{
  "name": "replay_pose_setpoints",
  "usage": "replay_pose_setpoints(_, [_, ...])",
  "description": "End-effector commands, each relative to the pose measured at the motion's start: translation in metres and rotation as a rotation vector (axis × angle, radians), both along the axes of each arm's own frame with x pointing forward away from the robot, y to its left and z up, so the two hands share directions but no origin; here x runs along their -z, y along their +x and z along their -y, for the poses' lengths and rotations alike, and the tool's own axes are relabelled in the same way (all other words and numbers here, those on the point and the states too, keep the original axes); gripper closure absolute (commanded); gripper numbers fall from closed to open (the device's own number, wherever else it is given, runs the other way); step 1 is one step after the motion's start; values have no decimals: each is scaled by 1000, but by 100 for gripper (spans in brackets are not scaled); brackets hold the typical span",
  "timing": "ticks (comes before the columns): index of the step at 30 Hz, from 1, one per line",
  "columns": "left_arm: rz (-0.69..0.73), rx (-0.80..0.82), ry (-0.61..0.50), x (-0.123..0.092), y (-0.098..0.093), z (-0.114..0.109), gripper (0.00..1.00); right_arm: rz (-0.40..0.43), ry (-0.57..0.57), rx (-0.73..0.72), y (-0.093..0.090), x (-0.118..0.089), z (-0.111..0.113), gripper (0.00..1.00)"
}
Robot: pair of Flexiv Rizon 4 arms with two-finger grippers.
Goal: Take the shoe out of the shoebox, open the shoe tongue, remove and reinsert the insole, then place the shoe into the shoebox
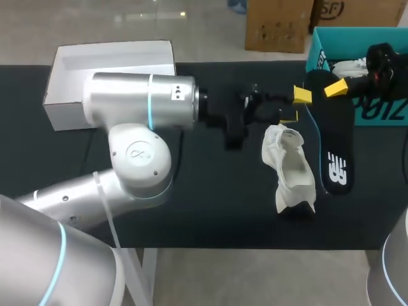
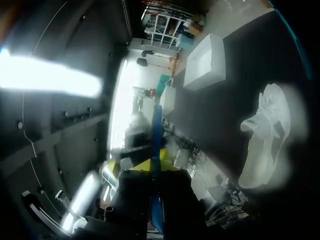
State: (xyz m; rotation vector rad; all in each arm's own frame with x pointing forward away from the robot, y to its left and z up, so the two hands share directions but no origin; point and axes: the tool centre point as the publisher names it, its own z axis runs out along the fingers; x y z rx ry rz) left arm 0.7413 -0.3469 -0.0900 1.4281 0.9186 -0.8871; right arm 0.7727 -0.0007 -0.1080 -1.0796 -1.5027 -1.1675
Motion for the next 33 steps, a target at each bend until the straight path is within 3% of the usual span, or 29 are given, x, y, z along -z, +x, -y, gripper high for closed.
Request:
replay_pose_setpoints(1, [-10,23,12,5,6,58,0,-1,-4,0,-1,0,0,100])
replay_pose_setpoints(7, [-27,50,12,15,-9,76,0,-1,-4,0,-1,0,0,100])
replay_pose_setpoints(12, [-40,35,2,18,-14,79,0,-1,-4,0,-1,0,0,100])
replay_pose_setpoints(33, [-18,-72,27,16,-8,40,0,-1,-4,0,-1,0,0,100])
